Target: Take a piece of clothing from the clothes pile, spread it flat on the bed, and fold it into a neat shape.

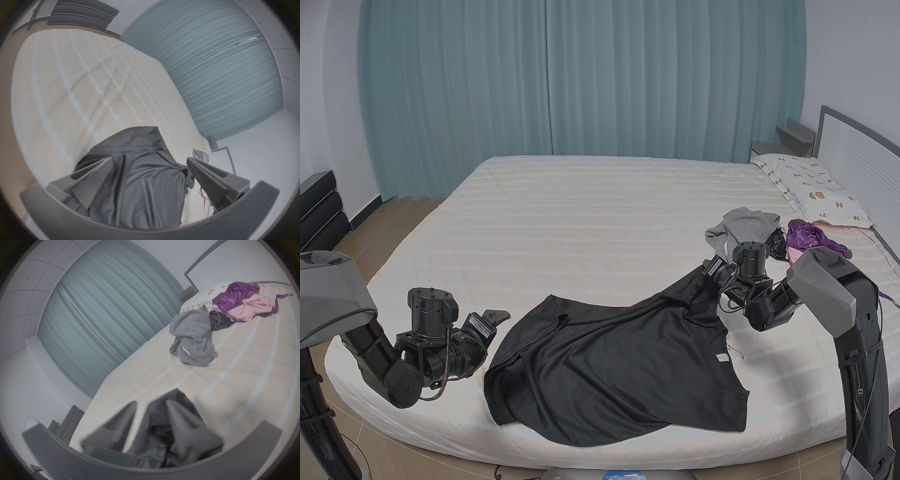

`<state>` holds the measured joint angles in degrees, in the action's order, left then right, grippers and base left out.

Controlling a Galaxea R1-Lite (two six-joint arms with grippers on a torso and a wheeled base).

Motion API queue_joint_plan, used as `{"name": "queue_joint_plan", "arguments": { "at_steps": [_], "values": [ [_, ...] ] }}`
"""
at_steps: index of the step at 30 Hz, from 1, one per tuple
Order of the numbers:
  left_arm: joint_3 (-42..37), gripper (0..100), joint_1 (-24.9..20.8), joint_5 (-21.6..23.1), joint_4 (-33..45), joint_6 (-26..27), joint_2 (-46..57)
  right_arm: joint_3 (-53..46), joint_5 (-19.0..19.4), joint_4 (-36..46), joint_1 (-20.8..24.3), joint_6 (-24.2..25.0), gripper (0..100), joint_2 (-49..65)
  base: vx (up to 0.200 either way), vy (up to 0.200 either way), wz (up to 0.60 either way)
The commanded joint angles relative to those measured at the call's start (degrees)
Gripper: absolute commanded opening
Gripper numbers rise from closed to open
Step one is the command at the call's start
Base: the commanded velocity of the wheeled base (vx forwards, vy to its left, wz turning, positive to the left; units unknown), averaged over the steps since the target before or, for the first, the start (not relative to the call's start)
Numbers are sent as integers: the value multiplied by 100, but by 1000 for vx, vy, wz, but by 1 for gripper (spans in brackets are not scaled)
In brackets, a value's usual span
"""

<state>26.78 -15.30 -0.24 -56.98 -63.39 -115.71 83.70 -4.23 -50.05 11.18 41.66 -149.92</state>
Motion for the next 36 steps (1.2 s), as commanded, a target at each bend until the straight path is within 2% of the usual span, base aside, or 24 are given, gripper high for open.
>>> {"name": "queue_joint_plan", "arguments": {
  "at_steps": [1, 3, 4, 7, 12, 13, 14, 15, 18, 25, 26, 28, 31, 36],
  "values": [
    [-15, 100, 1, -2, 3, -7, -39, -179, 63, -119, -2, 97, 100, -116, 0, 0, 0],
    [-15, 100, -8, -2, 3, -7, -39, -258, 80, -171, -2, 159, 100, -64, 0, 0, 0],
    [11, 100, 1, -2, -6, 2, -57, -592, 274, -312, -10, 440, 100, 235, 0, 0, 0],
    [152, 100, -8, 7, -15, 29, -65, -1093, 546, -347, -54, 633, 100, 639, 0, 0, 0],
    [512, 100, 9, -55, 38, 336, -250, -1638, 590, -540, -98, 792, 100, 877, 0, 0, 0],
    [767, 100, 45, -187, 55, 653, -452, -1936, 590, -663, -116, 809, 100, 991, 0, 0, 0],
    [767, 100, 45, -187, 55, 653, -452, -1936, 590, -663, -116, 809, 100, 991, 0, 0, 0],
    [1119, 100, 62, -345, 82, 925, -698, -2262, 581, -760, -116, 800, 100, 1079, 0, 0, 0],
    [1549, 100, -8, -459, 82, 1145, -1076, -2622, 564, -997, -116, 809, 100, 1088, 0, 0, 0],
    [2542, 100, -237, -468, 416, 1567, -1797, -3685, 520, -1736, -107, 985, 100, 1343, 0, 0, 0],
    [2578, 100, -237, -468, 433, 1575, -1806, -3721, 520, -1762, -107, 994, 100, 1351, 0, 0, 0],
    [3202, 100, -254, -459, 662, 1602, -2131, -4406, 537, -2298, -90, 1275, 100, 1571, 0, 0, 0],
    [3790, 100, -245, -459, 855, 1611, -2500, -4810, 581, -2773, -160, 1336, 100, 1536, 0, 0, 0],
    [4467, 100, -272, -450, 1339, 1611, -2904, -4863, 616, -2870, -336, 1363, 100, 1466, 0, 0, 0]
  ]
}}
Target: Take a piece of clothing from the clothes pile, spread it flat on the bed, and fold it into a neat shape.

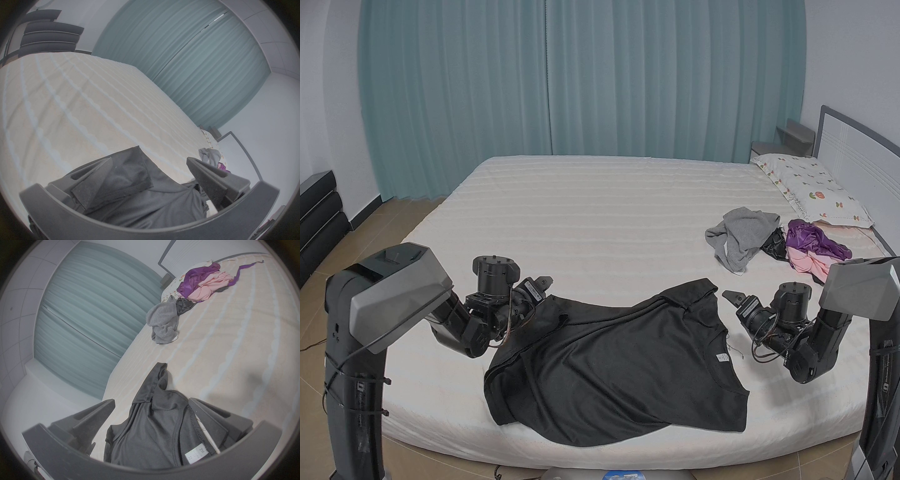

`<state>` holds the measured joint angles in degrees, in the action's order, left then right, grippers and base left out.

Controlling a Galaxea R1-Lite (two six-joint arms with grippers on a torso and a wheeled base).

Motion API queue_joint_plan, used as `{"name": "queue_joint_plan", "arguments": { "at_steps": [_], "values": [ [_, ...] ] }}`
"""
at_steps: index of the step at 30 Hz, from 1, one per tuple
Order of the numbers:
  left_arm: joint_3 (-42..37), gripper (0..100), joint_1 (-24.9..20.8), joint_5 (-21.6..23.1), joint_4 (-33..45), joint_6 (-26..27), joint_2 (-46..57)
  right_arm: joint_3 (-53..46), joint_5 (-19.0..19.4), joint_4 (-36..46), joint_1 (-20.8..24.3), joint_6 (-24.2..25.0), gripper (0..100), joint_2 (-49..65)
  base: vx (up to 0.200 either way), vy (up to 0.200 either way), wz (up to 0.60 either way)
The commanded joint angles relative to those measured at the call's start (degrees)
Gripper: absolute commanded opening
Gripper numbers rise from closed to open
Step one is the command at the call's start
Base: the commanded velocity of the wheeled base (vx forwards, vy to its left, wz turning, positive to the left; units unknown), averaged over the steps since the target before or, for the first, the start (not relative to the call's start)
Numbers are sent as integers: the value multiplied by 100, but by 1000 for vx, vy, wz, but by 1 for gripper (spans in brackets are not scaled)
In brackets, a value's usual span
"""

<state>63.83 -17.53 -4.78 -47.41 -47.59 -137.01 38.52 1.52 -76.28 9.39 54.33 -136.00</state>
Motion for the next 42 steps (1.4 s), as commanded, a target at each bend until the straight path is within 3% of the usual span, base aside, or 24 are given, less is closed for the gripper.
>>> {"name": "queue_joint_plan", "arguments": {
  "at_steps": [1, 7, 10, 19, 20, 27, 37, 42],
  "values": [
    [763, 100, -49, 3, 382, 31, -775, -345, 41, -247, -156, 95, 100, 73, 0, 0, 0],
    [1167, 100, -304, -120, 417, 83, -1100, -416, 6, -300, -77, 121, 100, -14, 0, 0, 0],
    [1378, 100, -392, -401, 425, 101, -1293, -512, -12, -300, -69, 139, 100, -23, 0, 0, 0],
    [1562, 100, -435, -427, 549, 470, -1460, -512, -21, -318, -16, 156, 100, -85, 0, 0, 0],
    [1597, 0, -444, -436, 592, 488, -1478, -512, -29, -318, -16, 148, 100, -85, 0, 0, 0],
    [1896, 0, -348, -893, 733, 505, -1478, -521, -38, -309, 19, 130, 100, -94, 0, 0, 0],
    [1835, 0, 39, -911, 751, 523, -1091, -521, -38, -309, 28, 121, 100, -94, 0, 0, 0],
    [1808, 0, 22, -902, 935, 514, -968, -521, -38, -300, 46, 121, 100, -94, 0, 0, 0]
  ]
}}
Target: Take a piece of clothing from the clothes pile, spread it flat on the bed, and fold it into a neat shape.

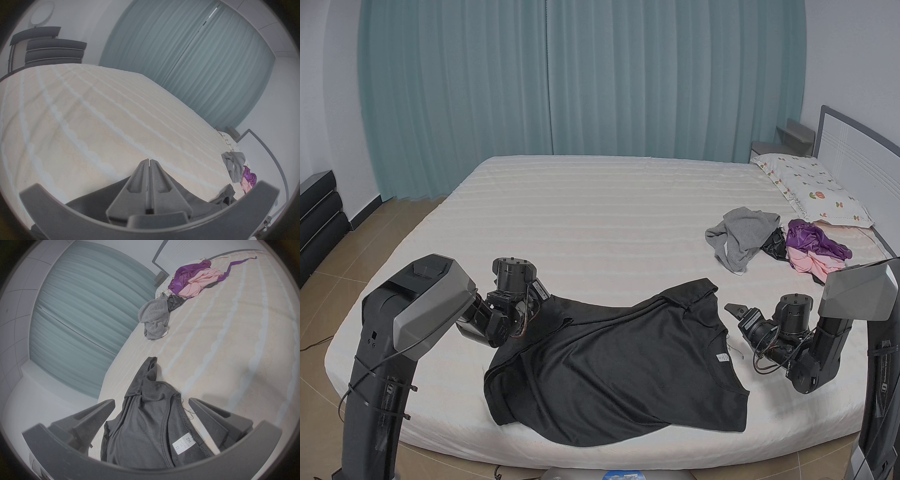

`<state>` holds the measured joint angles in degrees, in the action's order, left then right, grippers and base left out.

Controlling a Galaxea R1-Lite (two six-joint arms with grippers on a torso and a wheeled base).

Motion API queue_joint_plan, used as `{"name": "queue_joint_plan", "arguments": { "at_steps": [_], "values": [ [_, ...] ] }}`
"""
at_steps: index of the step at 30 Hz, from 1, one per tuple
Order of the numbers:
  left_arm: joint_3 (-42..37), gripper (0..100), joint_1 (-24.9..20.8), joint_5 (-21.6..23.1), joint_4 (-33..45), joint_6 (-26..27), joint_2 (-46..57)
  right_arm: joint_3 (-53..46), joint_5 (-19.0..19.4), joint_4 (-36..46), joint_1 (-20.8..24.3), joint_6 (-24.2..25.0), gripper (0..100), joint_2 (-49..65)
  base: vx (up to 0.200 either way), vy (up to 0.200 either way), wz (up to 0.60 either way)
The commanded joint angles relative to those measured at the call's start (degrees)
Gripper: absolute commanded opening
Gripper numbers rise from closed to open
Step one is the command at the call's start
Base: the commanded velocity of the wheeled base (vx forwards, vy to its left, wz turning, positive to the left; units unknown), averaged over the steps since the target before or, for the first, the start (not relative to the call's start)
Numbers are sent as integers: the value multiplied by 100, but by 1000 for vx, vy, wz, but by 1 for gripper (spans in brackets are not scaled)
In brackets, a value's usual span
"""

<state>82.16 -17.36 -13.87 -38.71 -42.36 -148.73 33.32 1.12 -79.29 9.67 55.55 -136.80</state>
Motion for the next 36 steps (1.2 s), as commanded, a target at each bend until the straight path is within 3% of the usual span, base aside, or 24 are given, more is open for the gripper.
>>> {"name": "queue_joint_plan", "arguments": {
  "at_steps": [1, 2, 7, 12, 19, 28, 29, 36],
  "values": [
    [-60, 0, -22, 7, 82, -9, 239, -1, 2, 1, 26, -9, 100, -13, 0, 0, 0],
    [-104, 100, -31, 16, 91, -9, 274, -1, 2, 1, 26, -9, 100, -13, 0, 0, 0],
    [-324, 100, -286, 78, 100, 53, 327, -1, 2, 1, 70, -9, 100, -31, 0, 0, 0],
    [-421, 100, -532, 95, 100, 808, 265, -9, 11, -8, 149, -9, 100, -101, 0, 0, 0],
    [-262, 100, -795, 25, 531, 1151, 168, -80, 11, -17, 193, -1, 100, -92, 0, 0, 0],
    [520, 100, -787, -652, 1049, 1406, -394, -247, 64, -245, 211, -18, 100, -145, 0, 0, 0],
    [643, 0, -769, -705, 1216, 1397, -429, -256, 64, -263, 246, -27, 100, -145, 0, 0, 0],
    [696, 0, -663, -801, 1515, 1397, -403, -256, 64, -263, 264, -27, 100, -171, 0, 0, 0]
  ]
}}
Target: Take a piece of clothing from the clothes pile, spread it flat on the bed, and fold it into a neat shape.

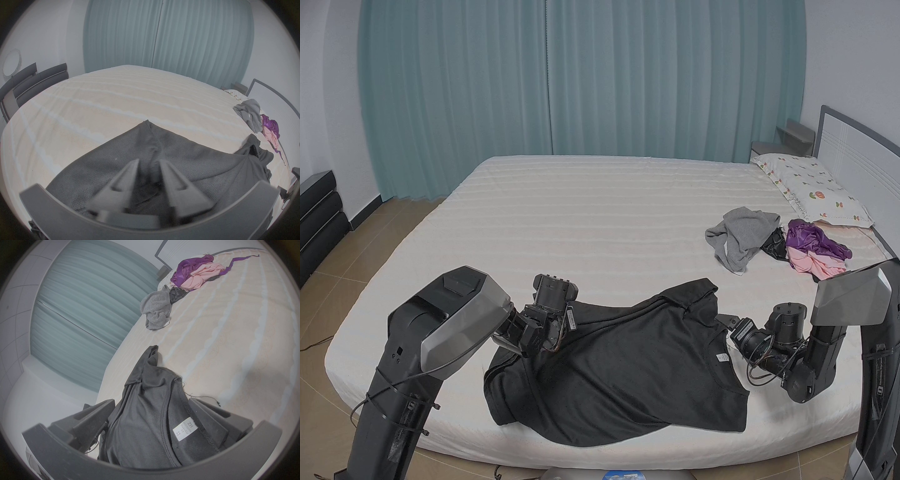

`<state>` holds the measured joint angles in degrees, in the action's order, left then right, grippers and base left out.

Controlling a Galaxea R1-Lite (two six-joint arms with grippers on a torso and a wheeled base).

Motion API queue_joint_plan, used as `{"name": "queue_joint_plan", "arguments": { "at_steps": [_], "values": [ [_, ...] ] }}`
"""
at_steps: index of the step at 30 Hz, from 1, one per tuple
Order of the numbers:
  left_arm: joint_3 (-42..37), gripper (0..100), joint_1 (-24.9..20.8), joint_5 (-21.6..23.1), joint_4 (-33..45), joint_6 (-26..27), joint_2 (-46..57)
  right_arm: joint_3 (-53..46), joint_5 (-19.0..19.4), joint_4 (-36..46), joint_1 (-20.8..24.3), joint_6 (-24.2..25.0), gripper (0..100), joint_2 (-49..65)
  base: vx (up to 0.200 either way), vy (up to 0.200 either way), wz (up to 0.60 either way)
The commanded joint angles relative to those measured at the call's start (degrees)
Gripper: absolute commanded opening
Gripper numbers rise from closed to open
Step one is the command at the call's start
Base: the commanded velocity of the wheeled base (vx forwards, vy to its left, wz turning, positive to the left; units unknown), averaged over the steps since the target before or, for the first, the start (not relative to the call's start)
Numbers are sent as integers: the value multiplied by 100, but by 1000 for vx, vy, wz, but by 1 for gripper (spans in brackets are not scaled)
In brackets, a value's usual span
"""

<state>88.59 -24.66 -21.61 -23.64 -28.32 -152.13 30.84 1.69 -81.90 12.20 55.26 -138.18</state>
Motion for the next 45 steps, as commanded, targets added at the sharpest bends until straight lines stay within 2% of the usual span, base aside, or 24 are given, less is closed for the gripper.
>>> {"name": "queue_joint_plan", "arguments": {
  "at_steps": [1, 5, 6, 10, 13, 20, 21, 27, 30, 31, 32, 34, 41, 45],
  "values": [
    [44, 0, 102, -45, 8, -7, -63, -8, 6, -2, 10, 2, 100, -34, 0, 0, 0],
    [18, 0, 163, -97, -1, -33, -45, -8, 6, -2, 1, -6, 100, -42, 0, 0, 0],
    [18, 0, 295, -133, -36, -60, 69, -8, 6, -2, 1, -6, 100, -42, 0, 0, 0],
    [53, 0, 506, -115, -27, -429, 333, 53, 15, 25, 1, -24, 100, -51, 0, 0, 0],
    [44, 0, 664, -89, -27, -508, 465, 97, 41, 69, 10, -33, 100, -60, 0, 0, 0],
    [9, 0, 1034, -71, 8, -710, 737, 414, 270, 332, 28, -253, 100, -86, 0, 0, 0],
    [9, 0, 1095, -45, 17, -842, 825, 625, 305, 613, 28, -402, 100, -77, 0, 0, 0],
    [-131, 0, 1174, 175, 26, -1018, 1071, 1416, 305, 1774, 89, -534, 100, -51, 0, 0, 0],
    [-474, 0, 1244, 562, 35, -1035, 1300, 1882, 305, 2362, 107, -622, 100, -86, 0, 0, 0],
    [-474, 0, 1244, 562, 35, -1035, 1300, 1882, 305, 2362, 107, -622, 100, -86, 0, 0, 0],
    [-782, 0, 1288, 887, 17, -1035, 1519, 2207, 305, 2679, 116, -622, 100, -139, 0, 0, 0],
    [-1001, 0, 1341, 1107, -18, -1035, 1669, 2506, 305, 2907, 107, -622, 100, -201, 0, 0, 0],
    [-1072, 0, 1535, 1151, -18, -1158, 1792, 3367, 296, 3540, 10, -780, 100, -447, 0, 0, 0],
    [-1072, 0, 1587, 1151, 8, -1237, 1836, 3455, 244, 3628, 10, -1088, 100, -455, 0, 0, 0]
  ]
}}
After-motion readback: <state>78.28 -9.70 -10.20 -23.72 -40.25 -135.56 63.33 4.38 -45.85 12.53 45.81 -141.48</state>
